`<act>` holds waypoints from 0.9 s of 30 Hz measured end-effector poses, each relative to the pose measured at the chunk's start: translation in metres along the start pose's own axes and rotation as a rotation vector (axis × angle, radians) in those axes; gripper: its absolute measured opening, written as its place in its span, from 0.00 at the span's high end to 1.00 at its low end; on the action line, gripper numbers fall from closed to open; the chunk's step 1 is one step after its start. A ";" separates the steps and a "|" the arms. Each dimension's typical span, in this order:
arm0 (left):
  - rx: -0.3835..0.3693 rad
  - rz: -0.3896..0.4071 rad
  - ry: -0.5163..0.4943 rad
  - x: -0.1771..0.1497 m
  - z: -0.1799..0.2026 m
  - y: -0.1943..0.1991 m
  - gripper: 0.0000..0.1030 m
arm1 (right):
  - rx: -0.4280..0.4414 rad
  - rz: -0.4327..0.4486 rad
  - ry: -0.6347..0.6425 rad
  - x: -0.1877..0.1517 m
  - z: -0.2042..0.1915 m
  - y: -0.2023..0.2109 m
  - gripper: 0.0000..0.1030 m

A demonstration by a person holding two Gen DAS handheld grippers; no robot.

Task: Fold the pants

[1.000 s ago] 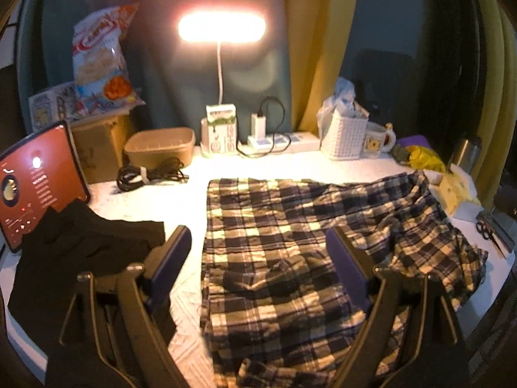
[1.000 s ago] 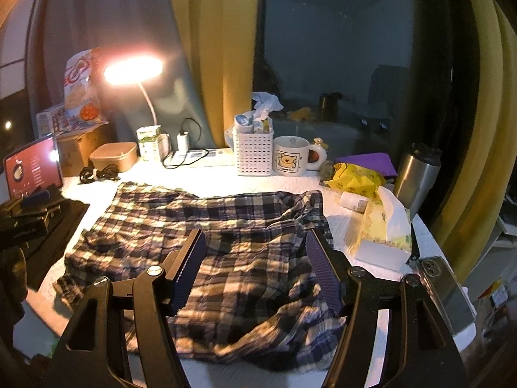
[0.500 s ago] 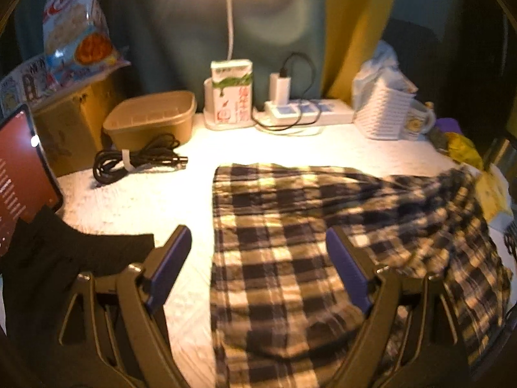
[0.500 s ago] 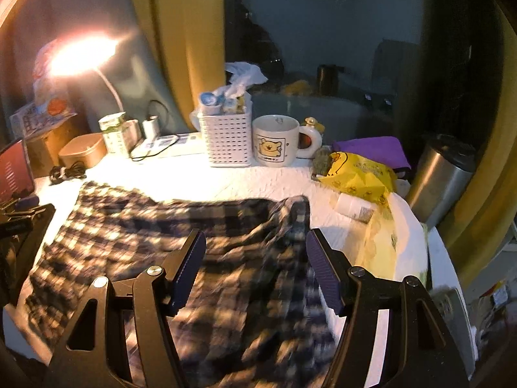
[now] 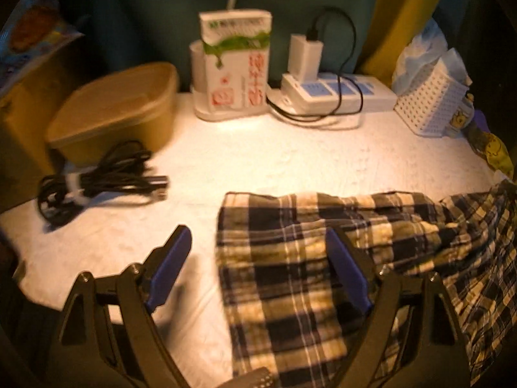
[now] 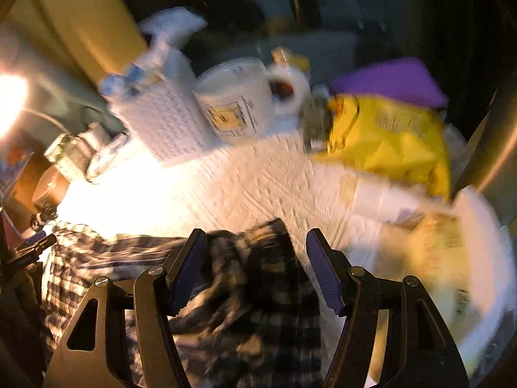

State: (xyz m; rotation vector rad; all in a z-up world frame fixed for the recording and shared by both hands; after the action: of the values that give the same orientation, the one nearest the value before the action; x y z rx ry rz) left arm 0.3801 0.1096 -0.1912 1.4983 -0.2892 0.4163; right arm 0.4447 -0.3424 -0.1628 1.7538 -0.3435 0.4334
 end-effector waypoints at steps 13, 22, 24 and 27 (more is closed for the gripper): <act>-0.031 0.012 -0.120 0.000 0.030 -0.007 0.96 | -0.045 0.259 0.210 0.008 -0.045 0.063 0.81; -0.013 0.191 -0.074 0.037 0.010 0.053 0.97 | -0.101 0.322 0.281 0.030 -0.048 0.078 0.80; -0.005 0.159 -0.053 0.028 0.003 0.042 0.97 | -0.122 0.139 0.263 0.016 -0.029 0.032 0.80; 0.009 0.073 -0.028 0.015 -0.005 0.015 0.94 | -0.110 -0.046 0.248 -0.010 -0.008 -0.015 0.75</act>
State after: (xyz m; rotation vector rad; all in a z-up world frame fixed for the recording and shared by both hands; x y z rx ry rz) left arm 0.3865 0.1164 -0.1721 1.5065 -0.3656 0.4562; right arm 0.4423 -0.3317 -0.1788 1.5773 -0.1466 0.5816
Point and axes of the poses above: each gripper's, at about its wrist camera, not at the fingertips, and y roughly against the way its jaws point, z to its right, x to its top, the point moved 5 cm from there along -y, roughly the way its jaws point, and after that the axes turned 8 degrees about -z, right-handed, at the moved point
